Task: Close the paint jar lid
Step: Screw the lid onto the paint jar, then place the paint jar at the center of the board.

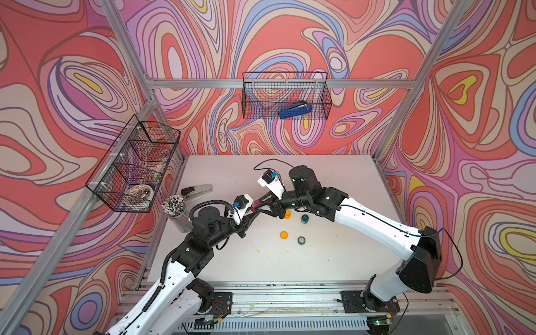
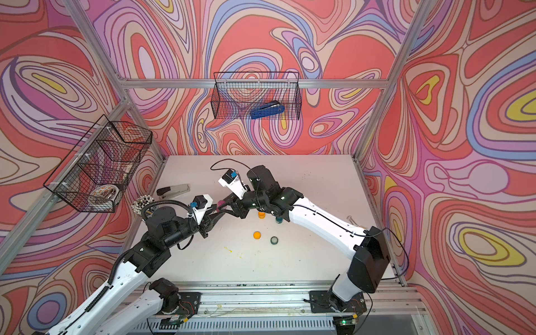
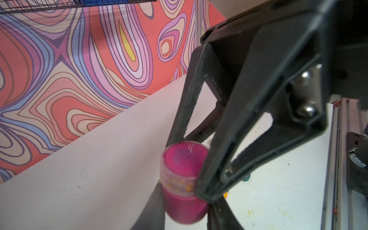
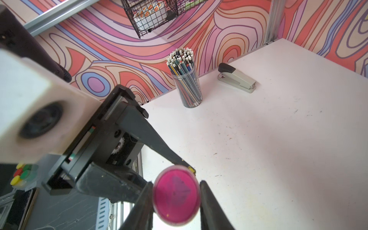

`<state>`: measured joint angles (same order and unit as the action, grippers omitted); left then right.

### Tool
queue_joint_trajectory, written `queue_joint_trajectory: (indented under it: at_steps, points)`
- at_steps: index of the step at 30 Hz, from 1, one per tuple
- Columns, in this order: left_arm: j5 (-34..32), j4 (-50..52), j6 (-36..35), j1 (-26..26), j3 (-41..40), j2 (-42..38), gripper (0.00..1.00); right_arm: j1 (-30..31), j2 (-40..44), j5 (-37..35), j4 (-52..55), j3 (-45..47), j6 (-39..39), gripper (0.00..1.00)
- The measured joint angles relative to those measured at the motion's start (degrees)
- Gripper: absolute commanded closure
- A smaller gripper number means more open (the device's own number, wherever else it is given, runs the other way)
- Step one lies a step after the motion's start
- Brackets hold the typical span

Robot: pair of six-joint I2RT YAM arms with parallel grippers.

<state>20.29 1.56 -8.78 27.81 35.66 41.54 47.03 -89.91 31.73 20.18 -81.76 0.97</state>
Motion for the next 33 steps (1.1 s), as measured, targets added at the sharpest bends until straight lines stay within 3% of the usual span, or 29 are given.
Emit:
queue_joint_trajectory:
  at_steps: [10, 21, 24, 28, 31, 33]
  points:
    - [-1.6, -0.17, -0.24, 0.0, -0.02, -0.26, 0.73, 0.33, -0.37, -1.18, -0.09, -0.63, 1.77, 0.72]
    - [-10.43, -6.91, -1.73, -0.07, -2.16, 1.62, 0.67, 2.73, -4.02, -11.52, -4.15, -2.97, 12.94, 0.76]
    - [-12.13, -7.58, -1.75, -0.07, -2.58, 2.64, 0.57, 3.32, -5.05, -14.45, -4.42, -3.32, 14.67, 0.77]
    - [-13.16, -9.9, -2.03, -0.04, -3.08, 2.8, 0.36, 4.04, -5.16, -17.11, -3.67, -3.69, 15.69, 0.78]
    - [-14.1, -11.58, -2.29, -0.04, -3.26, 2.8, 0.02, 4.17, -5.25, -18.91, -2.19, -4.72, 15.67, 0.78]
    - [-14.93, -12.11, -2.19, -0.04, -3.23, 2.8, 0.0, 4.17, -5.49, -20.59, -1.27, -5.64, 15.52, 0.78]
